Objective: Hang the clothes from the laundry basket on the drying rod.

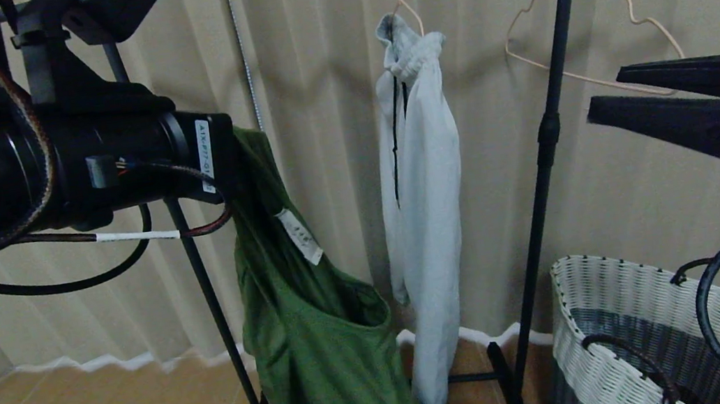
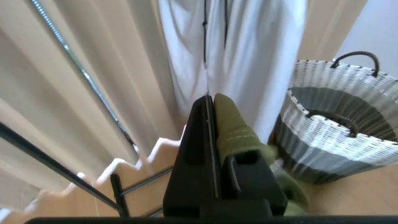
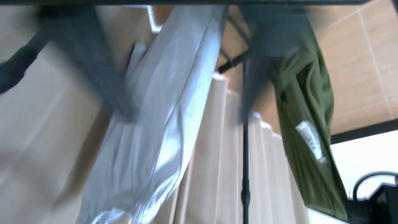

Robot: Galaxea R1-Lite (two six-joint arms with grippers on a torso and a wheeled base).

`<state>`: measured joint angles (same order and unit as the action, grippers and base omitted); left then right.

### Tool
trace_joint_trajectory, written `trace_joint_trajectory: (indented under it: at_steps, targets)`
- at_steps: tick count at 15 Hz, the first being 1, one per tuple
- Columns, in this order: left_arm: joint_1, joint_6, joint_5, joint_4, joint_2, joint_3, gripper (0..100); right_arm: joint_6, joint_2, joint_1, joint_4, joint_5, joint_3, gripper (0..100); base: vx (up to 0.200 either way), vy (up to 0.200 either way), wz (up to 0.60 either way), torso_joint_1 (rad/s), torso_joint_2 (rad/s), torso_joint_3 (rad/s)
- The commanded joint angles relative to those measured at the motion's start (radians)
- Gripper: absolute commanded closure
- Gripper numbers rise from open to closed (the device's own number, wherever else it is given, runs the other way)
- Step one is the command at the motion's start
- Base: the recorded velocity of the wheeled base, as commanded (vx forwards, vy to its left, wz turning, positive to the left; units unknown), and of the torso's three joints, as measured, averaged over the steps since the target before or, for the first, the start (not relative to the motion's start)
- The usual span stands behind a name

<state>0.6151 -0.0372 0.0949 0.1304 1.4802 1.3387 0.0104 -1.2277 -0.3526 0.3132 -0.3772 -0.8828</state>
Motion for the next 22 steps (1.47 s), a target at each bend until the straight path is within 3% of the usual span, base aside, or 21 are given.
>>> trace_joint_trajectory:
  at_steps: [1,3,7,11,14,16,22]
  targets:
    - [-0.018,-0.001,0.0,-0.002,-0.005,-0.026,100,0.0,0.017,0.0,0.009,0.0,0.059,0,0.0,0.0,0.0,0.0,0.0,0.0]
    - [-0.049,-0.003,0.0,-0.002,-0.04,-0.078,100,-0.021,0.037,0.007,0.009,0.008,0.099,0,0.0,0.0,0.0,0.0,0.0,0.0]
    - [-0.09,-0.001,-0.003,-0.025,-0.159,-0.222,100,-0.106,0.071,0.049,0.033,0.103,0.222,0,0.0,0.0,0.0,0.0,0.0,0.0]
    - [-0.15,-0.001,-0.004,-0.115,-0.238,-0.351,100,-0.133,0.056,0.098,0.28,0.106,0.406,0,0.0,0.0,0.0,0.0,0.0,0.0]
    - [-0.175,0.0,-0.006,-0.118,-0.251,-0.372,100,-0.156,-0.003,0.176,0.42,0.106,0.469,0,0.0,0.0,0.0,0.0,0.0,0.0]
    - [-0.175,-0.003,-0.007,-0.118,-0.298,-0.405,100,-0.158,-0.009,0.201,0.486,0.107,0.499,0,0.0,0.0,0.0,0.0,0.0,0.0]
    - [-0.215,-0.012,-0.007,-0.118,-0.4,-0.524,100,-0.188,0.027,0.271,0.484,0.115,0.489,0,0.0,0.0,0.0,0.069,-0.22,-0.192]
